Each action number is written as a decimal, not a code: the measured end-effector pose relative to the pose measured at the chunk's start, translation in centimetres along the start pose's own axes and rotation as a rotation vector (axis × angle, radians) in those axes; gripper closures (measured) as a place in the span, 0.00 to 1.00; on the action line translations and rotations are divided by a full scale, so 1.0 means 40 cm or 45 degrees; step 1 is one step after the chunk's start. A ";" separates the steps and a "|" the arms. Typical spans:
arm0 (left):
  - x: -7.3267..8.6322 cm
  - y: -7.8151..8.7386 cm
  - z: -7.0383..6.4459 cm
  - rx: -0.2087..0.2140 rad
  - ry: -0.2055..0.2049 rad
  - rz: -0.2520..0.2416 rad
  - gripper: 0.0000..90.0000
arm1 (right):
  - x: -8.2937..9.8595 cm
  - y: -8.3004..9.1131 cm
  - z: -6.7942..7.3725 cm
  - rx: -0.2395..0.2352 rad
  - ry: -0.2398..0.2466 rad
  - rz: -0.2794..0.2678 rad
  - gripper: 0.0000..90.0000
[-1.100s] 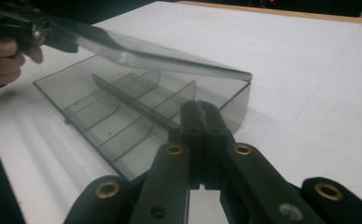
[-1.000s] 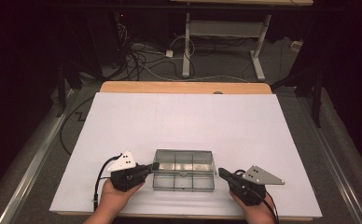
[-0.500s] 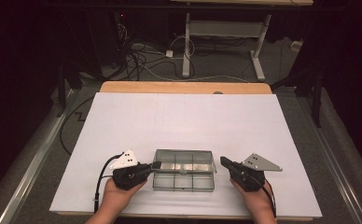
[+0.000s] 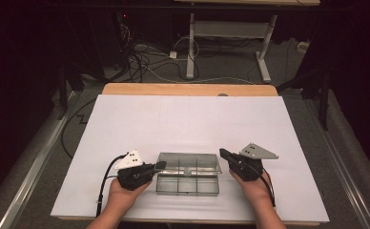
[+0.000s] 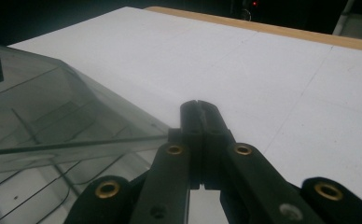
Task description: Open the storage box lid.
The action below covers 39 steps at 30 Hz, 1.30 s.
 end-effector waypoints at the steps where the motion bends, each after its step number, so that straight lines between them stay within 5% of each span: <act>1: -0.001 -0.002 0.002 -0.004 -0.003 0.000 0.97 | -0.002 -0.003 -0.001 0.001 -0.001 0.001 1.00; 39: -0.040 -0.036 0.055 -0.070 0.024 -0.010 0.97 | -0.038 -0.070 -0.023 -0.029 -0.041 -0.021 1.00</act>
Point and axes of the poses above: each handheld gripper's, and its own axes: y roughly backward along the jaws, x roughly out of its underside, z roughly to its left, the point moved 1 cm from there along -y, roughly forward along the jaws, and after that the axes turned 3 degrees about -z, right-handed, at the moved point
